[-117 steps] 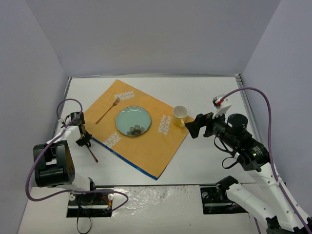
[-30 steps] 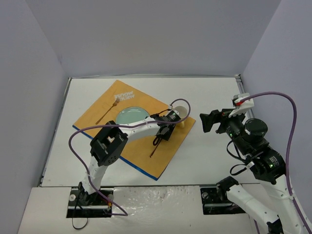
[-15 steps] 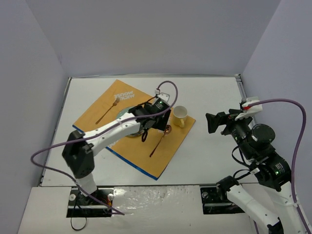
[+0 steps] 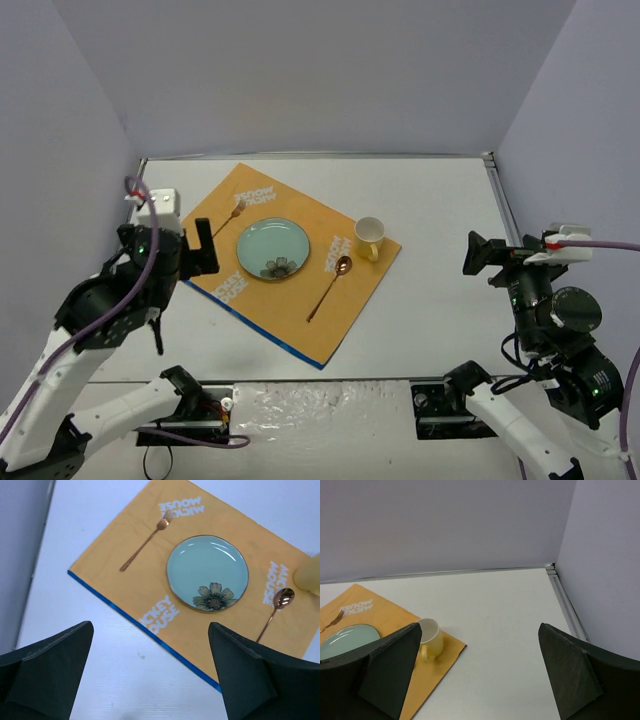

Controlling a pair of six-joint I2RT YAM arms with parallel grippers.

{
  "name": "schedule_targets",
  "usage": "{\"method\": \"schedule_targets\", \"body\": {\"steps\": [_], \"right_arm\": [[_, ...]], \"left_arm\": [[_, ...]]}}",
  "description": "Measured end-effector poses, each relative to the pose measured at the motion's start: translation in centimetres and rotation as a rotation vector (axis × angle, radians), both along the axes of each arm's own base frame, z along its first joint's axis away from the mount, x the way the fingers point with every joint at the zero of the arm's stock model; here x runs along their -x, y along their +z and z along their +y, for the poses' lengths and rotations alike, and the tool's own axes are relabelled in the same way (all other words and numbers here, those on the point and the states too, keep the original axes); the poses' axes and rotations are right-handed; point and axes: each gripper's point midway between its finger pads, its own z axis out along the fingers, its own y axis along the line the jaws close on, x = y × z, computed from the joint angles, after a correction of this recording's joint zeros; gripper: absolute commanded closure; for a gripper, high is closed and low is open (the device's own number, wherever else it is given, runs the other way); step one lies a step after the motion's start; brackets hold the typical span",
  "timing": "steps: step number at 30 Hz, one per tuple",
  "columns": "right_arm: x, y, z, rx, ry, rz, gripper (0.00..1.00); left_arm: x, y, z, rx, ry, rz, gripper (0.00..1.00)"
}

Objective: Set the dinner table for one person

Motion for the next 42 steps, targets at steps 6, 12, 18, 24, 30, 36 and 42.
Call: {"method": "schedule_targets", "body": {"steps": [6,12,18,24,30,36,42], "right_arm": [[1.1,-0.7,-1.8,0.001,-0.070,-0.011,0.00],[2.1,-3.1,-2.9,-0.007,-0.108,0.007,0.00],[3.1,-3.8,-3.8,-0.063,-0.144,-0.007,0.00],[3.0,-4.3,-3.8,-0.097,-0.155,0.016,0.00],[2.7,-4.9,-3.1,-0.105,-0.137,0.054,0.00],[2.6,-3.9,-2.7,-0.116,-0.112,0.057,0.00],[2.3,-3.0,-2.5,-0.104,-0.110,0.059,0.00]], "left_arm": [[4.4,-0.4,5.1,0.009,0.085,-0.050,0.03],[7.8,-1.3,8.4,0.065,0.138,-0.095,0.03],[9.6,-1.8,9.9,0.110,0.166,-0.119,0.03],[10.6,-2.2,10.8,0.136,0.182,-0.125,0.03],[11.0,-2.8,11.0,0.139,0.197,-0.104,0.03],[11.6,-3.0,11.4,0.152,0.205,-0.103,0.03],[11.7,-2.8,11.5,0.172,0.215,-0.110,0.03]]}}
